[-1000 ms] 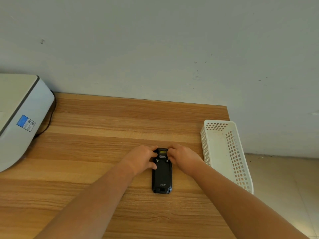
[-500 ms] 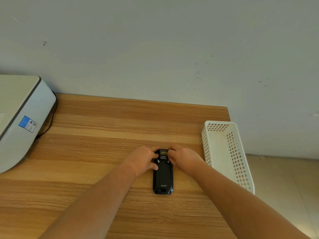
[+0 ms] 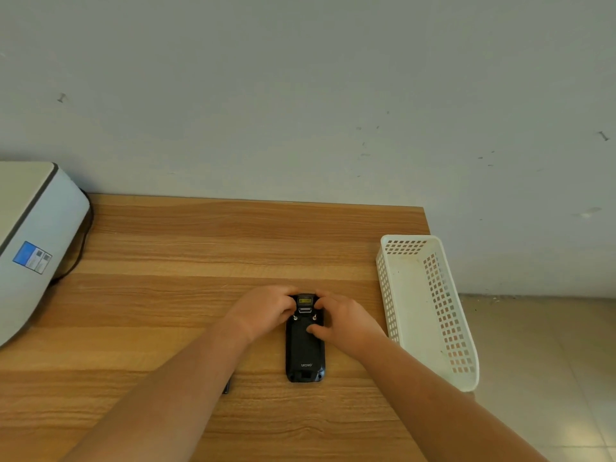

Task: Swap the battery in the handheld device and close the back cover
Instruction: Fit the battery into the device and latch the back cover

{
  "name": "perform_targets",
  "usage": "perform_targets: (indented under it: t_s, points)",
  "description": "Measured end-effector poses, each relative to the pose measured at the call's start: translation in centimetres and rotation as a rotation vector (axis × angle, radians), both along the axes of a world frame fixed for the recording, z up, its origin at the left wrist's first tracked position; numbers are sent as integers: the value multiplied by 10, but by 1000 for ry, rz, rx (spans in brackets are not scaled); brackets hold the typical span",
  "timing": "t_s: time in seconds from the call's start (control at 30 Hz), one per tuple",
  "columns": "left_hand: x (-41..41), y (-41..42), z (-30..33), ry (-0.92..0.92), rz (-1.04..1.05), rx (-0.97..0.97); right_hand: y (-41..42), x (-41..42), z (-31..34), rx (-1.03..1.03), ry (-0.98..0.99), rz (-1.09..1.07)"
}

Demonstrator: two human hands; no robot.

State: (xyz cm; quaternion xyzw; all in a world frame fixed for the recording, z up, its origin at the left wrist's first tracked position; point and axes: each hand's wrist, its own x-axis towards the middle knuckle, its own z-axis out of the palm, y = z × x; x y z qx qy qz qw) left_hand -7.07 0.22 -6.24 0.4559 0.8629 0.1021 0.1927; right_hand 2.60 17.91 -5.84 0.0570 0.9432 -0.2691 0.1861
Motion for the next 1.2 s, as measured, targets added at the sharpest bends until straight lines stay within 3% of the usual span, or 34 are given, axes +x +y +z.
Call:
perform_targets:
  t_s: [0.57,0.8,0.93,1.03,1.2]
  points:
    - [-6,6,-1,121,-131,-84,-3,2,-5,-17,-6,-43]
    - [5,5,5,-2,64,-3,-4,3,0,-25,6,-47]
    - [22,-13,5,-73,215,101,-12,10,1,-67,97,-166]
    - [41,-31,3,-64,259,14,-20,15,1,-74,143,-220]
    - [71,-48,-3,-48,249,-154,-31,15,2,-35,54,-158]
